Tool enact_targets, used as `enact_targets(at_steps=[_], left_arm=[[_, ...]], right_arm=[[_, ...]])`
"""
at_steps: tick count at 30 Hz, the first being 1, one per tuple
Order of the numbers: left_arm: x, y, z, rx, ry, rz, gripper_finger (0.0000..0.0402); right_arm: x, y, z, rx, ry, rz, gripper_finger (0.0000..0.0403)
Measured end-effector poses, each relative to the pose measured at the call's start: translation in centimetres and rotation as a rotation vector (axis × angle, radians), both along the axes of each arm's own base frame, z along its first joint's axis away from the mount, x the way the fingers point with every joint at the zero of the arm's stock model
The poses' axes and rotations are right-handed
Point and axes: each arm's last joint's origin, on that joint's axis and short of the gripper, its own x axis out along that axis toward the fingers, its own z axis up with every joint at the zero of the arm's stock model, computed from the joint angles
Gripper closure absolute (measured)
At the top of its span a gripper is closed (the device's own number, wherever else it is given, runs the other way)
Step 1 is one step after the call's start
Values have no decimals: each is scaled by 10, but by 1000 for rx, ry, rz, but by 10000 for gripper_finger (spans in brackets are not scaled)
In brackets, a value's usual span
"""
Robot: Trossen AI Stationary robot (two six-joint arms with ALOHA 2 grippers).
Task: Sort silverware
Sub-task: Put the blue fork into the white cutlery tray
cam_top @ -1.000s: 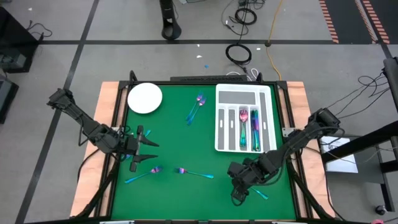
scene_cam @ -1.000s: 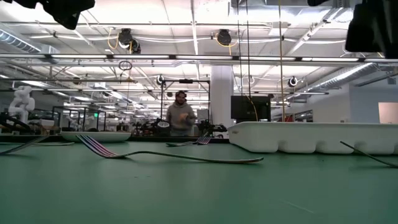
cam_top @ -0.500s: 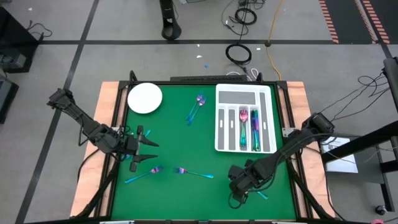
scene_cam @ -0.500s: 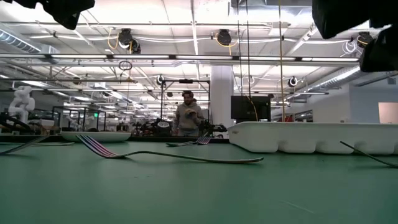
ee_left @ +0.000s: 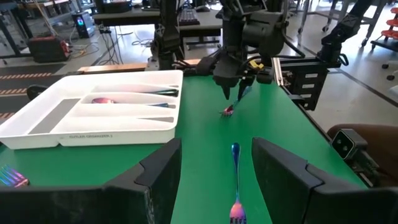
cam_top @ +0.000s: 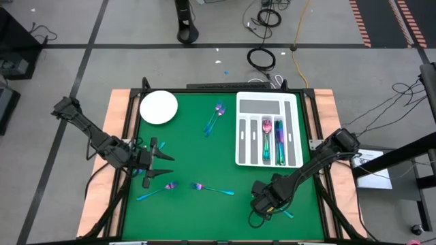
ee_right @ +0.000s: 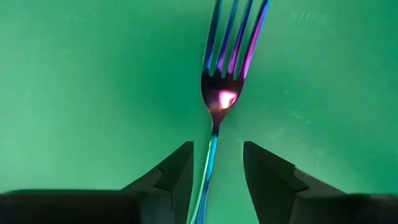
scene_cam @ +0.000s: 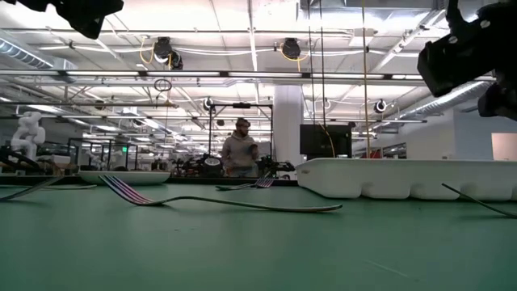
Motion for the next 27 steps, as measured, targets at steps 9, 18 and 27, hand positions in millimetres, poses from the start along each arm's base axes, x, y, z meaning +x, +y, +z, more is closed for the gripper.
enact_targets(at_steps=[9, 18, 27], left_arm=[[1, -1, -1, 3, 3, 0, 204], [1, -1, -1, 3, 4, 0, 204], [1, -1, -1, 4, 3, 0, 204]], right_arm=[[-1, -1, -6, 8, -18, -6, 273], [-9, -3, -23, 39, -22, -45, 278], [-10, -3, -24, 38, -16, -35, 373]])
